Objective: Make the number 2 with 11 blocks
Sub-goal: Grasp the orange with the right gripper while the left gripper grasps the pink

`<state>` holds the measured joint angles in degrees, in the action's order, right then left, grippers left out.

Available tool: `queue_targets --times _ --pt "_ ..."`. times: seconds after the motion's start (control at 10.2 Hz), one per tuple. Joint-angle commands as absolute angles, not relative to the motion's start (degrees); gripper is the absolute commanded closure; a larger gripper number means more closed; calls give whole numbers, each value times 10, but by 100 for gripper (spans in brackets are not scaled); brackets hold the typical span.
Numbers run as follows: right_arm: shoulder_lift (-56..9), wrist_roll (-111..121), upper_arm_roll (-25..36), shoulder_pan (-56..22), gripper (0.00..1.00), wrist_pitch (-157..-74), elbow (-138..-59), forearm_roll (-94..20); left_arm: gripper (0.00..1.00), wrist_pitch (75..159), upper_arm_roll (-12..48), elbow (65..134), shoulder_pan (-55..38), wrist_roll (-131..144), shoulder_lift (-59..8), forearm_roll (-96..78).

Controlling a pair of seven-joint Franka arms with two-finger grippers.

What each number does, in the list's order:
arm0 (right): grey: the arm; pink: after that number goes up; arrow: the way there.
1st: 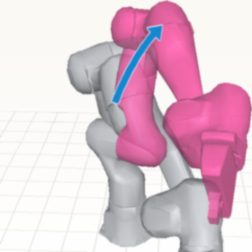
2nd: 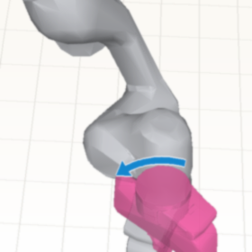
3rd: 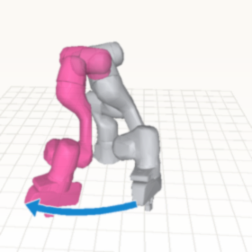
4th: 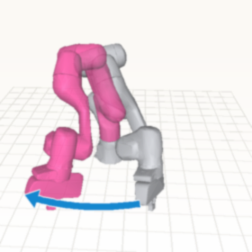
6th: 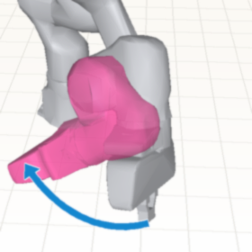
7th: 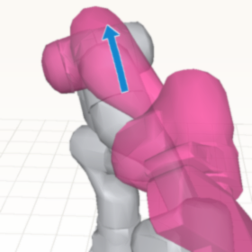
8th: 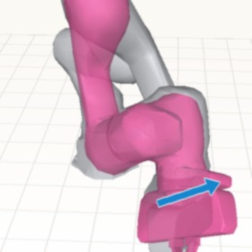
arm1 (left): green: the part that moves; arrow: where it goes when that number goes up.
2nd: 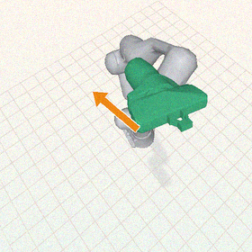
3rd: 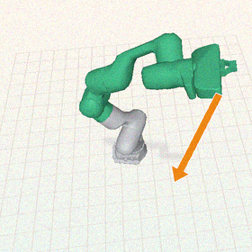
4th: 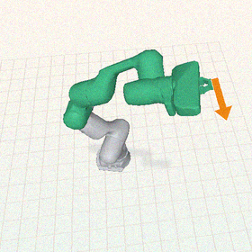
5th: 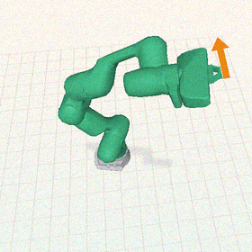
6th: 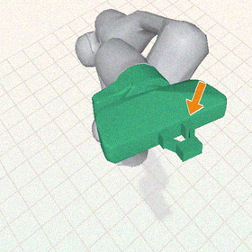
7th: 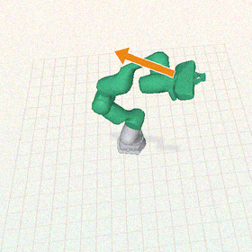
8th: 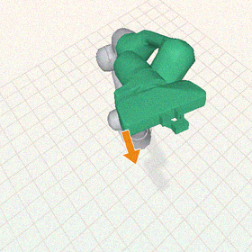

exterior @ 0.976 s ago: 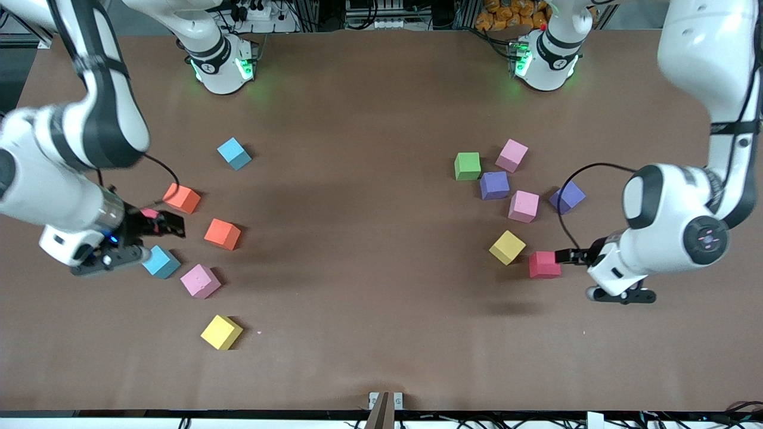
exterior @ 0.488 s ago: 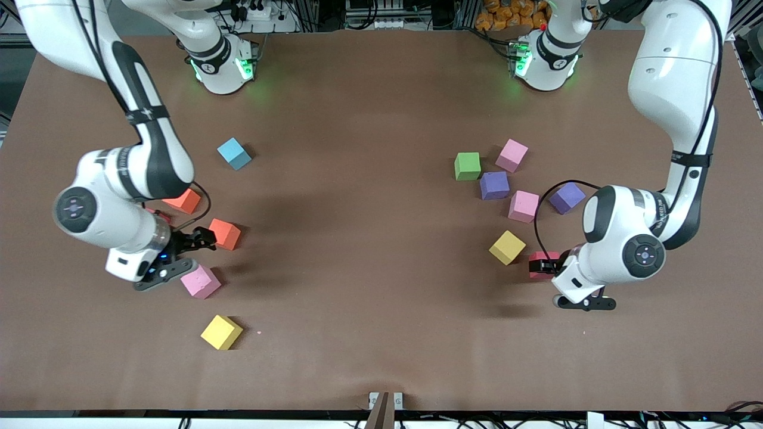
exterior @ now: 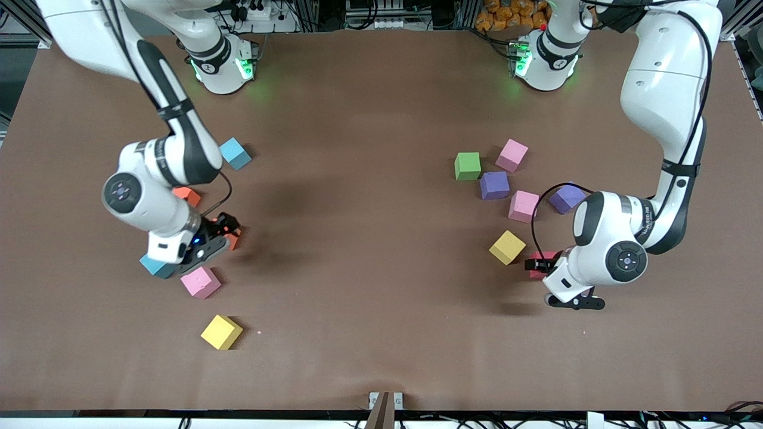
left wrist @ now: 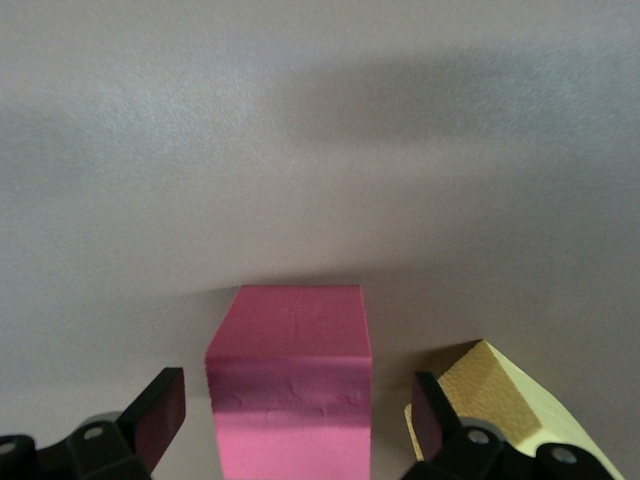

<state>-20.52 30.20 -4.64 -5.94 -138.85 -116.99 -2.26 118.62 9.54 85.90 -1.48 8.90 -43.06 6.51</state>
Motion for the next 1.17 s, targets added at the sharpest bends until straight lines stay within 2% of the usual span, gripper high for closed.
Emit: queue_targets --times 0.0,0.39,0.49,0.59,0.68,1.07 --pt "-173 419 -46 -47 0 -1419 -1231 -35 0 1189 97 856 -11 97 -446 76" --pt "-178 511 -46 -36 0 -1483 -1264 -36 0 1189 97 857 -12 103 -456 72" --pt "-179 523 -46 -38 0 -1487 -1265 -36 26 1189 97 857 -12 102 -456 72" --pt "-187 558 -46 -32 0 -1498 -1265 -36 79 1189 97 857 -11 103 -456 71" --pt "-200 596 -47 -24 0 -1512 -1265 -36 100 1189 97 855 -11 103 -454 70" --pt "-218 615 -46 -21 0 -1514 -1266 -36 100 1167 100 855 -9 169 -402 70"
